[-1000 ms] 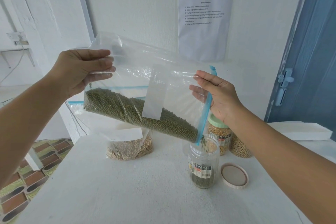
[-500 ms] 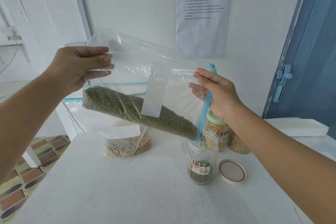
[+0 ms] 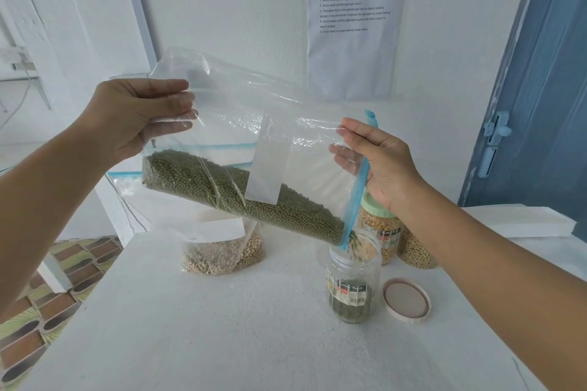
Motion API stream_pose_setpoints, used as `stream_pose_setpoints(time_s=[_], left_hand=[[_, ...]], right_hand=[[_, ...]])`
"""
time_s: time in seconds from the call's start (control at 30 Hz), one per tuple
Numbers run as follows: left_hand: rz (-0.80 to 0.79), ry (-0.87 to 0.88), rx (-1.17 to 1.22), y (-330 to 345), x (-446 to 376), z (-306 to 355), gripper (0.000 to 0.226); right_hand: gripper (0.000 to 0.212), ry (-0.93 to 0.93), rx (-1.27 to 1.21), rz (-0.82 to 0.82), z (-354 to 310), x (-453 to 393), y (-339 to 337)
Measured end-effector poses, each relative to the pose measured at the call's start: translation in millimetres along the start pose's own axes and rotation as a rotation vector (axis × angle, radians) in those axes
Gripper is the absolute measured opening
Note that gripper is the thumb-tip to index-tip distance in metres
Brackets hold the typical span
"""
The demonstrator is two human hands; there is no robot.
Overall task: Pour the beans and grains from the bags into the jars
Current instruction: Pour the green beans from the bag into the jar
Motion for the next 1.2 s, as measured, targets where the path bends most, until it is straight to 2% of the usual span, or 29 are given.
stream_pose_setpoints(time_s=[0.17, 0.5, 1.2], left_hand=[[-0.004, 0.002, -0.002, -1.3, -1.2, 0.2, 0.032], [-0.011, -0.006, 0.003, 0.8, -0.1, -2.0, 0.019], [-0.01, -0.005, 0.02, -1.0, 1.7, 0.3, 0.025]], right_hand=[[0.024, 0.005, -0.005, -0.003, 0.6, 0.4, 0.8], [0.024, -0.007, 0.011, 0.012, 2.3, 0.6, -1.9], [0.024, -0.019, 0.017, 0.013, 0.4, 1.6, 0.1]])
Point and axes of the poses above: each hand's wrist, its own x-axis away from the middle knuckle, its own y-axis out of the palm, z = x × y, the point moved 6 cm from there along -x, towards the middle knuckle, and after that the axes turned 9 degrees about z, right-handed, at the moved point
